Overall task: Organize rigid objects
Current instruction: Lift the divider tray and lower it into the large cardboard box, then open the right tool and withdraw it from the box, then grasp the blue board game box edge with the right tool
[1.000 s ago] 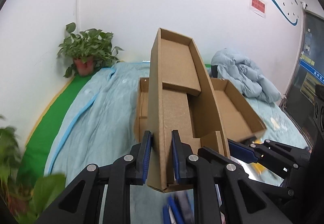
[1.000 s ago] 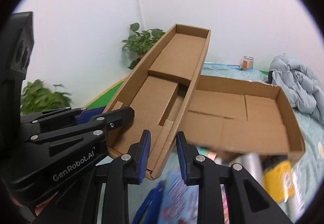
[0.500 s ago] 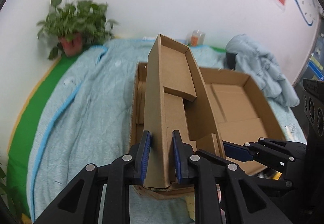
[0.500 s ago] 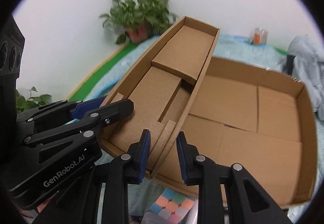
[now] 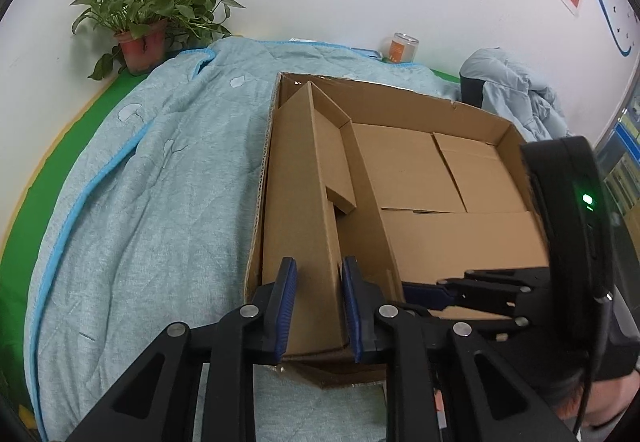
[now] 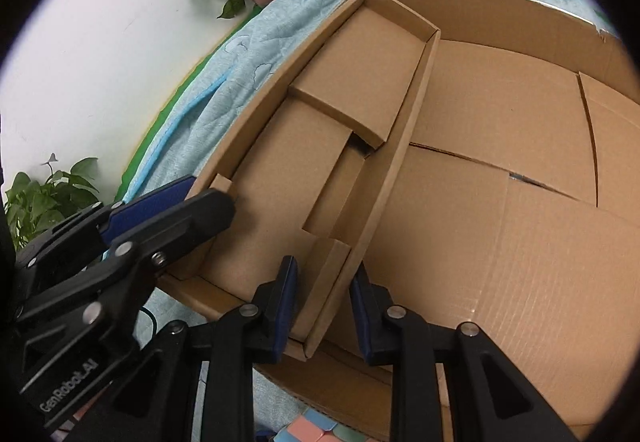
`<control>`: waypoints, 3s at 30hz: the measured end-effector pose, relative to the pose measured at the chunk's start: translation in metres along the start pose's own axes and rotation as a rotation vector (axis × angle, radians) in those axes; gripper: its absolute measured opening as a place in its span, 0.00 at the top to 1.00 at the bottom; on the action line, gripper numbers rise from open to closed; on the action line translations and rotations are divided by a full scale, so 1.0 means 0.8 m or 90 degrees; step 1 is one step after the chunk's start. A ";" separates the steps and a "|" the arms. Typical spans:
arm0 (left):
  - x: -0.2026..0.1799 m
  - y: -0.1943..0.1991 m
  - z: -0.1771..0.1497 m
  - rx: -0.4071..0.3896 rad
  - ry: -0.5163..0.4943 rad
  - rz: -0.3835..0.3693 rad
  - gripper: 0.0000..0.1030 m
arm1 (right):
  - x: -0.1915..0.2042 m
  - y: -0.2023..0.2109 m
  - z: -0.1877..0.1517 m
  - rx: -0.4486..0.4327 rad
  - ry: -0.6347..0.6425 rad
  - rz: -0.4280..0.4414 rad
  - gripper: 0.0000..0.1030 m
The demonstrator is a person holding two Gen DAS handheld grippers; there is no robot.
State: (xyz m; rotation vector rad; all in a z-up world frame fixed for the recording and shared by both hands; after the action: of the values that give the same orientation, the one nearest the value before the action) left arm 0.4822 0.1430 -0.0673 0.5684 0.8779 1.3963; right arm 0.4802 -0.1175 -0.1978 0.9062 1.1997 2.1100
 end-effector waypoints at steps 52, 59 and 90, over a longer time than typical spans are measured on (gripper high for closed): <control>-0.146 0.260 -0.282 -0.168 -0.040 -0.059 0.01 | 0.008 0.250 -0.276 -0.292 0.021 -0.217 0.01; -0.151 0.233 -0.319 -0.073 -0.025 -0.114 0.01 | 0.012 0.206 -0.310 -0.217 0.026 -0.084 0.01; -0.167 0.114 -0.344 0.102 -0.040 -0.134 0.02 | 0.052 0.119 -0.309 -0.135 0.076 -0.128 0.13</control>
State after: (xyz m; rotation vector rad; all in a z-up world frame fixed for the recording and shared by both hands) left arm 0.2135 -0.0180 -0.1286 0.6197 0.9752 1.1193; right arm 0.2521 -0.2576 -0.1951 0.5479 1.0523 2.1019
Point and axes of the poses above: each gripper's, at about its wrist camera, not at the fingertips, and y roughly against the way its jaws point, x to its left, z to its top, the point moved 6 cm from there along -y, roughly the way its jaws point, and after that the axes turned 4 degrees about y, right-handed, at the moved point
